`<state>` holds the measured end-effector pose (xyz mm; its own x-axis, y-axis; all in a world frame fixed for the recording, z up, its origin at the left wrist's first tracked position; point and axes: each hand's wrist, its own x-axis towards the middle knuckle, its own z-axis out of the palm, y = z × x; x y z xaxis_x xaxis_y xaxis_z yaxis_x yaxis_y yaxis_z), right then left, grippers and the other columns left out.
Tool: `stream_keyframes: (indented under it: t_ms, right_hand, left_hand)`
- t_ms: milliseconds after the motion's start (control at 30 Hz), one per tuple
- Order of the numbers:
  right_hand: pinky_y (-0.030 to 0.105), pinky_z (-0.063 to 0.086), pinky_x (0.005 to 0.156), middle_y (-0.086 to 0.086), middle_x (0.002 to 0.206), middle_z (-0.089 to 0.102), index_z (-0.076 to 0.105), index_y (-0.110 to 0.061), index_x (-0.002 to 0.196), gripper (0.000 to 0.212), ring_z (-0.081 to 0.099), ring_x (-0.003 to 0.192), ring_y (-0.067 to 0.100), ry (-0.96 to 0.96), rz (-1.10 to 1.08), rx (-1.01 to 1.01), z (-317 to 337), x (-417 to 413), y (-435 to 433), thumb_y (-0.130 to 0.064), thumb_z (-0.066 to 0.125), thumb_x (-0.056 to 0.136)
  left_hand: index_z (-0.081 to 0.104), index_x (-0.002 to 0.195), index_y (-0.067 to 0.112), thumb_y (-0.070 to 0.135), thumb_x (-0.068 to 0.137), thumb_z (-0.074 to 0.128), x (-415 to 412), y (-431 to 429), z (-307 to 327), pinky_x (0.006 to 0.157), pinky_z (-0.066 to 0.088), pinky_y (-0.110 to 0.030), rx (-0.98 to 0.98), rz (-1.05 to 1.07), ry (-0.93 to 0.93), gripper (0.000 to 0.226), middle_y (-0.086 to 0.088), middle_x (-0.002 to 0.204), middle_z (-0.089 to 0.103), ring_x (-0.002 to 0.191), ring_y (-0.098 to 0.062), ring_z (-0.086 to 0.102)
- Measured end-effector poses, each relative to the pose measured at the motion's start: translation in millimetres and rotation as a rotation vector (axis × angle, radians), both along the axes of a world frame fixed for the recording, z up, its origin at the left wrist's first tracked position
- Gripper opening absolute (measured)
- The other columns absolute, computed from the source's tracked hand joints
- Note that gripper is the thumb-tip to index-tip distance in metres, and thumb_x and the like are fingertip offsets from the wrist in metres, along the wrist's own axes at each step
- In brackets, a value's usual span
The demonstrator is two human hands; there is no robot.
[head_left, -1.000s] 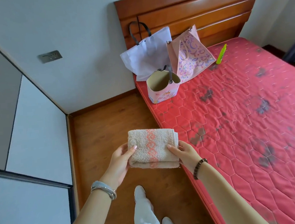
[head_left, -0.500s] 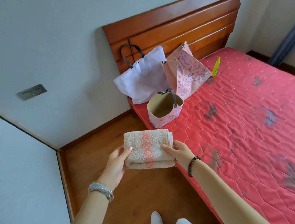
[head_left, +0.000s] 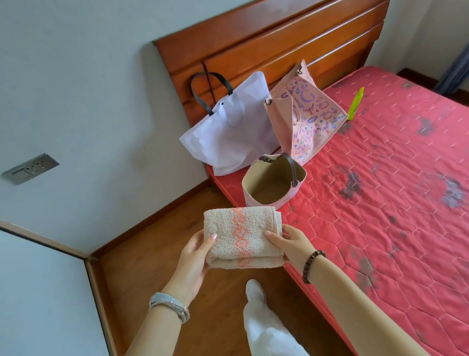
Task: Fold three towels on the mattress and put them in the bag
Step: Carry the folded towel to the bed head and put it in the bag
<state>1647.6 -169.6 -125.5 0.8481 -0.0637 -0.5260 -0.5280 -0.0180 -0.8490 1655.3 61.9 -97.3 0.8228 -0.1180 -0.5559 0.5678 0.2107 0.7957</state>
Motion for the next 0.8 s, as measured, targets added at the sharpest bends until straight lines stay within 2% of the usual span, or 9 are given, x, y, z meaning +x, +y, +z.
stream_keyframes:
  t_ms: [133, 300, 400, 500, 667, 800]
  right_hand:
    - [0.051, 0.056, 0.089, 0.008, 0.110, 0.070, 0.063, -0.017, 0.109, 0.028, 0.068, 0.102, 0.026, 0.028, -0.075, 0.104, -5.3, 43.2, -1.4, -0.030, 0.071, 0.086]
    - [0.052, 0.056, 0.089, 0.009, 0.110, 0.070, 0.063, -0.017, 0.108, 0.023, 0.068, 0.102, 0.027, 0.016, -0.180, 0.129, -7.7, 103.3, -14.3, -0.025, 0.069, 0.088]
    - [0.052, 0.056, 0.088, 0.010, 0.112, 0.070, 0.063, -0.016, 0.111, 0.027, 0.069, 0.102, 0.027, 0.040, -0.209, 0.147, -7.4, 136.8, -28.1, -0.026, 0.070, 0.087]
    - [0.051, 0.056, 0.089, 0.012, 0.112, 0.069, 0.062, -0.013, 0.110, 0.028, 0.068, 0.102, 0.027, 0.058, -0.279, 0.158, -6.4, 166.1, -37.7, -0.026, 0.069, 0.087]
    - [0.049, 0.057, 0.087, 0.010, 0.112, 0.067, 0.060, -0.013, 0.114, 0.031, 0.067, 0.102, 0.027, 0.068, -0.419, 0.185, -5.9, 203.2, -40.7, -0.028, 0.069, 0.088]
    - [0.055, 0.056, 0.086, 0.013, 0.114, 0.067, 0.059, -0.011, 0.116, 0.032, 0.068, 0.103, 0.030, 0.080, -0.511, 0.303, -6.6, 214.2, -39.3, -0.023, 0.069, 0.088]
  left_hand:
    - [0.047, 0.143, 0.026, 0.029, 0.095, 0.061, 49.0, -4.3, -8.6, 0.103, 0.051, -0.043, 0.004, -0.056, 0.024, 0.051, -0.002, 0.136, 0.061, 0.124, -0.021, 0.060]
    - [0.040, 0.146, 0.031, 0.037, 0.089, 0.065, 121.1, -23.3, -17.9, 0.109, 0.046, -0.048, -0.010, -0.138, 0.073, 0.063, -0.001, 0.139, 0.056, 0.128, -0.021, 0.056]
    - [0.041, 0.145, 0.029, 0.034, 0.091, 0.065, 160.9, -40.4, -23.1, 0.109, 0.046, -0.044, -0.019, -0.163, 0.125, 0.060, -0.001, 0.136, 0.059, 0.125, -0.020, 0.057]
    - [0.051, 0.140, 0.018, 0.031, 0.094, 0.064, 190.1, -58.1, -23.6, 0.101, 0.050, -0.038, -0.062, -0.160, 0.205, 0.049, -0.006, 0.127, 0.069, 0.117, -0.021, 0.066]
    - [0.057, 0.135, 0.015, 0.025, 0.095, 0.065, 225.8, -86.7, -23.9, 0.106, 0.047, -0.054, -0.325, -0.003, 0.317, 0.041, -0.021, 0.128, 0.066, 0.118, -0.035, 0.065]
    - [0.055, 0.133, 0.016, 0.032, 0.098, 0.060, 243.8, -109.7, -24.4, 0.104, 0.049, -0.051, -0.347, 0.058, 0.315, 0.038, -0.023, 0.129, 0.062, 0.118, -0.036, 0.064]
